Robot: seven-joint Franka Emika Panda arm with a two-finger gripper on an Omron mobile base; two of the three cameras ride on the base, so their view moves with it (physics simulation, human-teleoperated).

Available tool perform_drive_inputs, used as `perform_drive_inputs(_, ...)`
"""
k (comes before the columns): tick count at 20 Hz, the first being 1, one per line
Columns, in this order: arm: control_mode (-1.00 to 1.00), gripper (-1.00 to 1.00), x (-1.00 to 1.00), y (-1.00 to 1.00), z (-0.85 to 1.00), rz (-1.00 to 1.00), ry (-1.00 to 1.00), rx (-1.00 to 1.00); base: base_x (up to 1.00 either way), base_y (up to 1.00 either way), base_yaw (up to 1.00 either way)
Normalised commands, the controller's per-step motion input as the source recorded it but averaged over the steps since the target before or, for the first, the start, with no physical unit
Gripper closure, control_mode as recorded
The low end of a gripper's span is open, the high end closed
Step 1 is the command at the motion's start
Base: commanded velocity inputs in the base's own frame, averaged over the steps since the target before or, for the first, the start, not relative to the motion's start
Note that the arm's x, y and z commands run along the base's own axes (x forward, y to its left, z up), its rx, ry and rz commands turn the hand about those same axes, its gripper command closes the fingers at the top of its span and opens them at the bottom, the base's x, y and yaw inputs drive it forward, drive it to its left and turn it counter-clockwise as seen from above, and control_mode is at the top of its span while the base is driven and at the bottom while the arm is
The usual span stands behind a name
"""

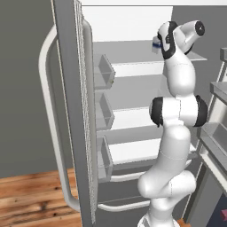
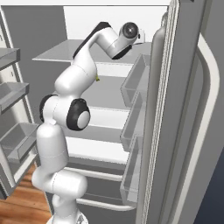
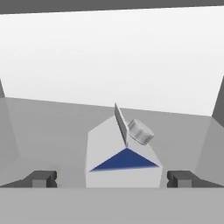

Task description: Take out the milk from the fridge and place it on the tray on the counter. Then take the sugar cube near the tray and place it in the tray.

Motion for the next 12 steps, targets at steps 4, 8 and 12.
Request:
perform_drive_inputs(4,-1.00,-1.00,0.09,0.00,-0.09,0.00,0.00,0.00,0.00,0.00,0.00)
perform_drive_inputs(8,-1.00,-1.00,0.12,0.00,-0.09,0.00,0.00,0.00,0.00,0.00,0.00)
perform_drive_inputs(12,-1.00,-1.00,0.08,0.00,-0.05,0.00,0.00,0.00,0.00,0.00,0.00)
